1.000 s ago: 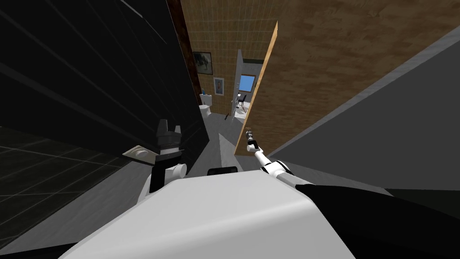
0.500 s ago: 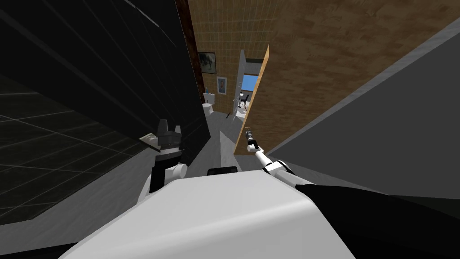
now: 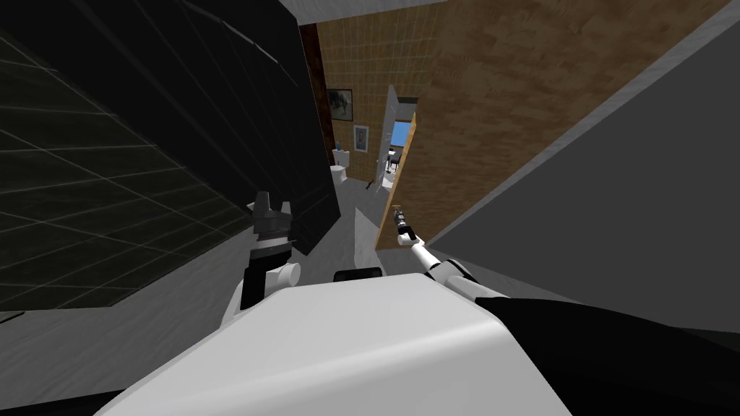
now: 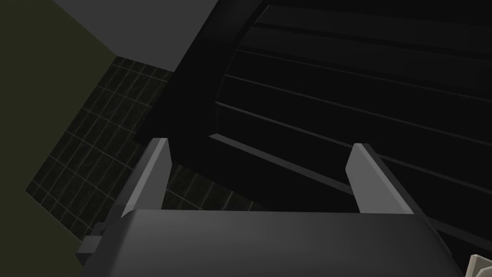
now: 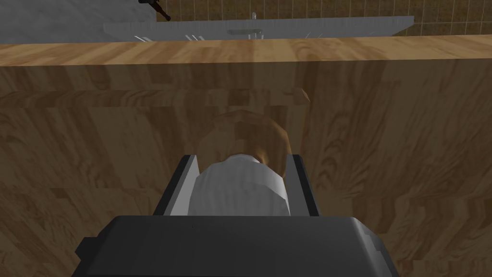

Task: Pull the door open

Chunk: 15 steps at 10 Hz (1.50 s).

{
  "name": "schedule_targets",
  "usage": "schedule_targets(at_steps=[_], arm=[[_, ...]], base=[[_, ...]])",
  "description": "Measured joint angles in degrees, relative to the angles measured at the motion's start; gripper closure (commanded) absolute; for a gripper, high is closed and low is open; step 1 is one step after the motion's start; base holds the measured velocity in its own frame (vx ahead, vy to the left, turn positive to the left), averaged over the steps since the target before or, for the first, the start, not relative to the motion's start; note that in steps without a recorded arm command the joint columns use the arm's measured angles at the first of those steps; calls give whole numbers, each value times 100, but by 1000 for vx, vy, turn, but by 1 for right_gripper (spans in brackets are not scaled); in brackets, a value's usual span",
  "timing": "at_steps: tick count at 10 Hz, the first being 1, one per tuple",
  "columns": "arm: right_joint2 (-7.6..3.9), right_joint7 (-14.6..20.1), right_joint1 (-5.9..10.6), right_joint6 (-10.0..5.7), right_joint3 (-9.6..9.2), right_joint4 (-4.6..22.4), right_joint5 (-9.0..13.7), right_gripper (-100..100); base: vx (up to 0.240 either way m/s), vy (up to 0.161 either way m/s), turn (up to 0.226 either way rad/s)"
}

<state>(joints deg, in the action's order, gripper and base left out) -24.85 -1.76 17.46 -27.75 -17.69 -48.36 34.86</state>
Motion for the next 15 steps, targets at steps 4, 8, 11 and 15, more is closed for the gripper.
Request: schedule_targets(at_steps=[4,8,11,15], arm=[[-127,108,-53,-35,-224,-136,41,100],[-356,332,-96,-138,-644,-303,97,100],[-510,438,-187,-150,-899,-522,146,100],[-595,480,-336,-156,-837,-664,121,100]], base=[[-171,-96,91],[-208,-125,101],[-153,-97,62],[-155,-86,170]])
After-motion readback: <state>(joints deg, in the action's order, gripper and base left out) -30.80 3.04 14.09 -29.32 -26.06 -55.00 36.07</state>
